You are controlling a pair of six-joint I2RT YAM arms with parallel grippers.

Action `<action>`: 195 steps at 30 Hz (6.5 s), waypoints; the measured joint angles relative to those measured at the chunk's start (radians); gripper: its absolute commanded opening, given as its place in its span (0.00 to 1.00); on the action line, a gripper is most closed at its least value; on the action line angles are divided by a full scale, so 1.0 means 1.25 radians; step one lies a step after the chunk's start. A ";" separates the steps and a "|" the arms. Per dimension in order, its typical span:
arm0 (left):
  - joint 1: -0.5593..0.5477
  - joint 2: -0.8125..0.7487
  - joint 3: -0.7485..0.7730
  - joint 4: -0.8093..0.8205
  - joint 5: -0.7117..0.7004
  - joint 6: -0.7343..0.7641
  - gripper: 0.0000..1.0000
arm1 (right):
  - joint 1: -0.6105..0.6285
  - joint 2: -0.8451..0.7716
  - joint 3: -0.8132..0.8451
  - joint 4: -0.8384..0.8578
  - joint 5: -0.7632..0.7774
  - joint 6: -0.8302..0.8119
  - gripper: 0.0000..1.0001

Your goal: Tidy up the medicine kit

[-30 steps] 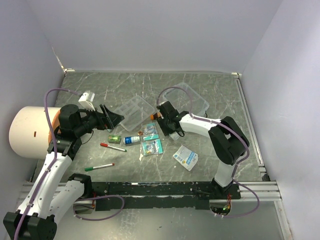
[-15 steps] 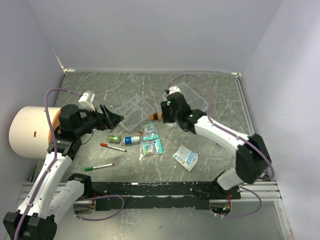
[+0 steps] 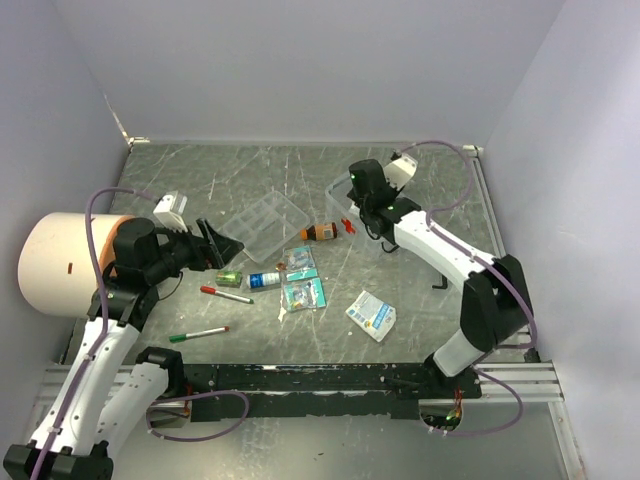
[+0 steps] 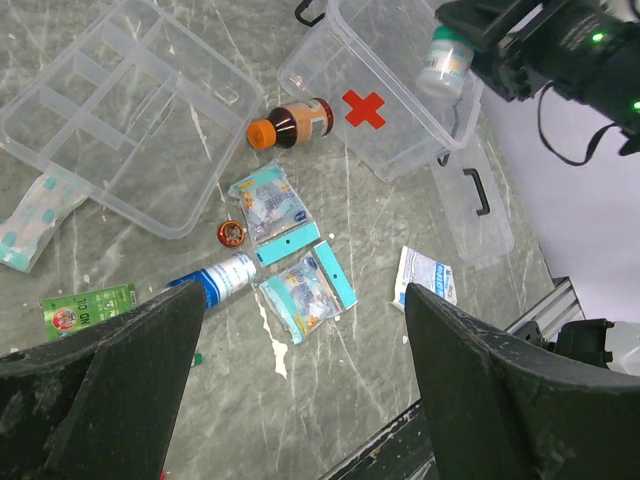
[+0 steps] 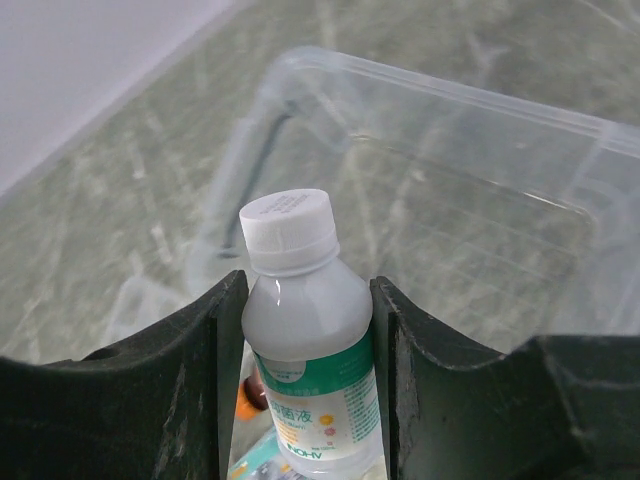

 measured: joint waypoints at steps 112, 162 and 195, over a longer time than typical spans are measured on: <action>-0.010 0.011 0.014 -0.085 -0.114 0.009 0.98 | 0.208 0.057 0.013 -0.058 -0.402 -0.598 0.58; -0.008 -0.002 0.013 -0.083 -0.090 0.009 0.97 | 0.175 0.441 0.273 -0.278 -0.307 -0.952 0.44; -0.005 -0.107 0.013 -0.082 -0.083 0.009 0.97 | 0.172 -0.177 -0.123 0.043 -0.307 -0.258 0.29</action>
